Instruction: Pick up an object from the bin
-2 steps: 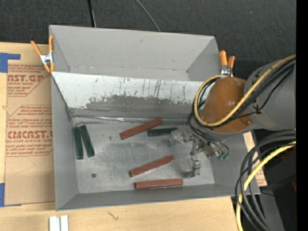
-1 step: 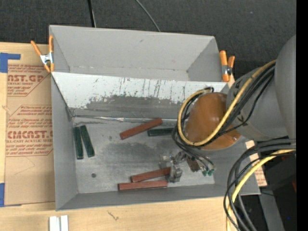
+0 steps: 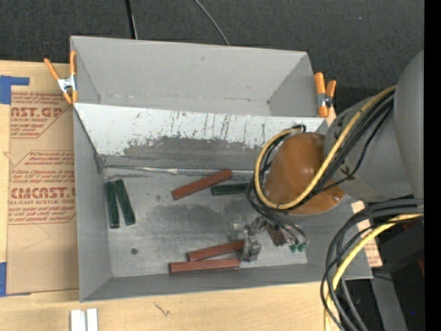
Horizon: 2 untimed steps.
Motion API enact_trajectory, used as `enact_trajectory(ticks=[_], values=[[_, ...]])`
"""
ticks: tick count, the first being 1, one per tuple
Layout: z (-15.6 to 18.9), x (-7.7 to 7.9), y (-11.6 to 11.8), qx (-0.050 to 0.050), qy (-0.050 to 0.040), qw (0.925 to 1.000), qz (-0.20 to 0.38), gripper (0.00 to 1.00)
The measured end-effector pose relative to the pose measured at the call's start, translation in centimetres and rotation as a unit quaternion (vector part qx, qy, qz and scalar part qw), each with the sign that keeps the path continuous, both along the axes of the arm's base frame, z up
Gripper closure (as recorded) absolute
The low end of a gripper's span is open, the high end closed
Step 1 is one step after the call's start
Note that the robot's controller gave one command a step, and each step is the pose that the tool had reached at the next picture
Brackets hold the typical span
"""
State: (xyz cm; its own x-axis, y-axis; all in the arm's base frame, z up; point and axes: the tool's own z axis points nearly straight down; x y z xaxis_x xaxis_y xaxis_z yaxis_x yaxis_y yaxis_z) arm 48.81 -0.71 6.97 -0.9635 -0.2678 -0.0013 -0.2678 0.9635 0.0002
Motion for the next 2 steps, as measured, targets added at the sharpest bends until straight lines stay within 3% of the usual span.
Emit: enact_trajectory(ticks=[1, 2], values=[[0.0, 0.0, 0.0, 0.0, 0.0, 1.0, 0.0, 1.0], [16.2, 1.3, 0.5, 0.0, -0.0014, 1.0, -0.008, 1.0]])
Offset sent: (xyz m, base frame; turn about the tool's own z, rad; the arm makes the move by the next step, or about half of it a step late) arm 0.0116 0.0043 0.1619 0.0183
